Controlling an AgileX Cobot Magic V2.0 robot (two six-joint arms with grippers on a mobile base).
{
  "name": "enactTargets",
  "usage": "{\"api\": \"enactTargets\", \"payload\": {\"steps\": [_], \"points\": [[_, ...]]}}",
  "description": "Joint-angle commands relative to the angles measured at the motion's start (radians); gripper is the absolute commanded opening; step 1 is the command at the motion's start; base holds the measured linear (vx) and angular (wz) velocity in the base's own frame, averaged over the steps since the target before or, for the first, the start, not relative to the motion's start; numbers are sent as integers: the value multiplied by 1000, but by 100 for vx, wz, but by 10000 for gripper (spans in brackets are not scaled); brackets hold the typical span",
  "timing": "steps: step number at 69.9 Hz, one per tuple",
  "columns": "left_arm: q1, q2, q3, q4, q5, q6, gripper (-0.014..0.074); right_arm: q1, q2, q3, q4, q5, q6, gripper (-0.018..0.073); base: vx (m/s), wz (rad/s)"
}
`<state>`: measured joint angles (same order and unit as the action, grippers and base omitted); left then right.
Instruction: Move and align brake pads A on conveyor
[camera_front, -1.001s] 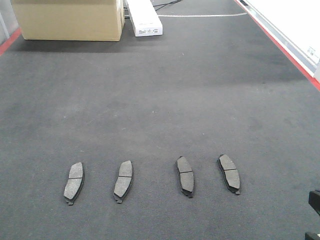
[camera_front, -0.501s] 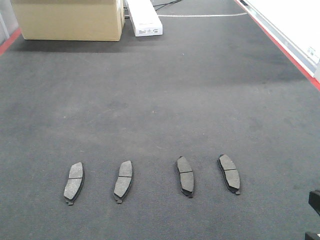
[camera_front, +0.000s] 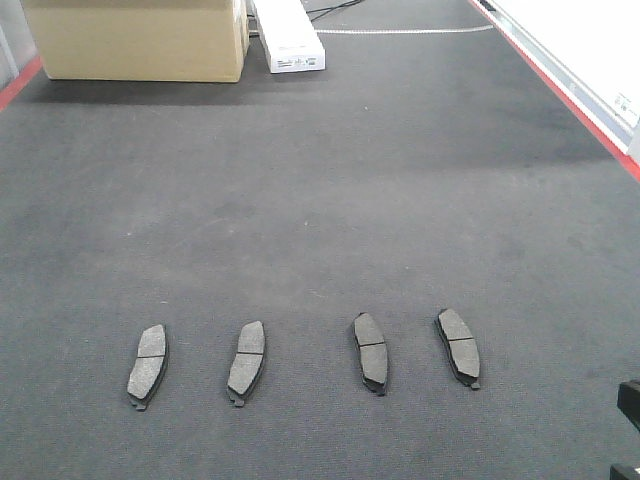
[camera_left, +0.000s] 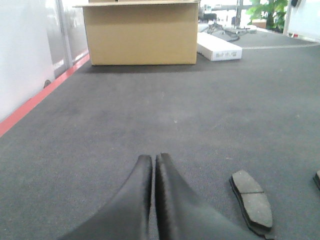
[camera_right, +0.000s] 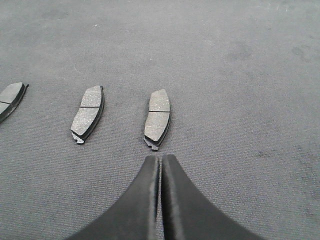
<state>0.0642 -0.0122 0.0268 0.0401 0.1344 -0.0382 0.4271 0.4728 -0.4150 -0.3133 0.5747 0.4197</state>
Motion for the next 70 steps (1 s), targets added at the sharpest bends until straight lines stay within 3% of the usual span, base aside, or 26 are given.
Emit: {"api": "enactTargets", "payload": {"steps": [1,58,62,70], "points": [[3,-13,28,-14,-81,-1,-6,-2,5,-27,-25,-61,2,-6,0,0],[3,-13,28,-14,-80,-1,-6,-2,5,-27,-22,-79,-3,-6,0,0],[3,-13,28,-14,-80,-1,-6,-3,4,-27,-2,-118,-39,-6,0,0],[3,-12,28,-14,-80,-1,-6,-66,-2,4,107,-289,-244,-6,0,0]]}}
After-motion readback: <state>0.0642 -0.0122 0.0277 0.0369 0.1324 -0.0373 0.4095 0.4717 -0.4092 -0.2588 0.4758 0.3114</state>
